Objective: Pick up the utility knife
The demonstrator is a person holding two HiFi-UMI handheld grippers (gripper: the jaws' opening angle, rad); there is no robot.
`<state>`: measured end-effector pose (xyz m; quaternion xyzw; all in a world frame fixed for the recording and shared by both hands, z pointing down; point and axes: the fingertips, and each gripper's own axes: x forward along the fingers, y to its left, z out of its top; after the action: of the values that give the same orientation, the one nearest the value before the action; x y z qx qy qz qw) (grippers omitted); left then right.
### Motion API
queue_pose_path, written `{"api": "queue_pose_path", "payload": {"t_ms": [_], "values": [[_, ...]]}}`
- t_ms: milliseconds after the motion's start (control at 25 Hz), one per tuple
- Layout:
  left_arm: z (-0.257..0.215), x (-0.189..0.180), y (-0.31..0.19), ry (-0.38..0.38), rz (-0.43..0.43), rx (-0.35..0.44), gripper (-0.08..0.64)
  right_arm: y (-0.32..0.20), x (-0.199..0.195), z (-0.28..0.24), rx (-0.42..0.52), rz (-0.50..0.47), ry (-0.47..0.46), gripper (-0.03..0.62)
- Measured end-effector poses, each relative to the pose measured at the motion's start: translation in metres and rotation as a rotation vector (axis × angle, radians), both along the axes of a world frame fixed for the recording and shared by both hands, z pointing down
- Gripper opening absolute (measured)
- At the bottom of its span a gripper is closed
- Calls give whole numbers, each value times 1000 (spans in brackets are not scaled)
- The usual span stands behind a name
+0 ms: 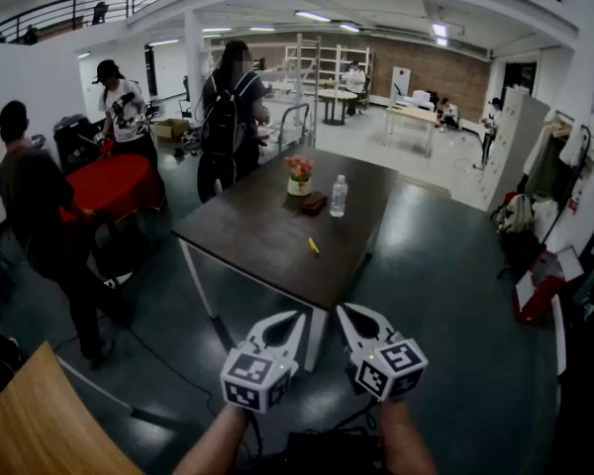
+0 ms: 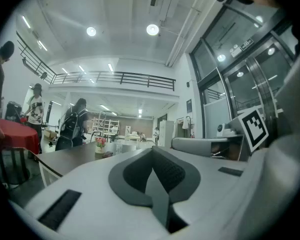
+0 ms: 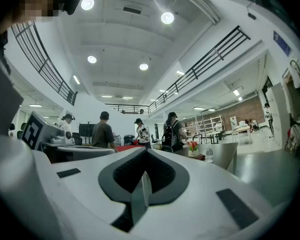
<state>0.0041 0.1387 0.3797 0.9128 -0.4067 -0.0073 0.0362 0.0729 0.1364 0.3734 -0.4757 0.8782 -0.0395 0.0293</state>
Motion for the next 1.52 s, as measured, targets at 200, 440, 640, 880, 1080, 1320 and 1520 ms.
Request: {"api": "queue_pose_path", "payload": {"t_ms": [200,440,640,880,1080,1320,1520], "values": [[-7,-2,-5,2,0,2,6,-4,-4,-6,2,-4,2,11],[-2,-3,-7,7,-1,0,6,-6,-6,-3,4,-7,12,11],[-2,-7,-14,12,3,-4,6,-11,-11,-2,-3,-5,20,11],[-1,-12,-17,12,13,-6,6,-15,-15,0,-15,13,20,11],[2,-15,-24,8,32,-9,6,-20,-18,3,-20,37,25,11],[8,-23,-46,6,43,-22,6,-37,-22,9,-35,60,30,11],[17,-17,-69,2,51,-45,6,-59,-16,17,-50,65,24,11]]}}
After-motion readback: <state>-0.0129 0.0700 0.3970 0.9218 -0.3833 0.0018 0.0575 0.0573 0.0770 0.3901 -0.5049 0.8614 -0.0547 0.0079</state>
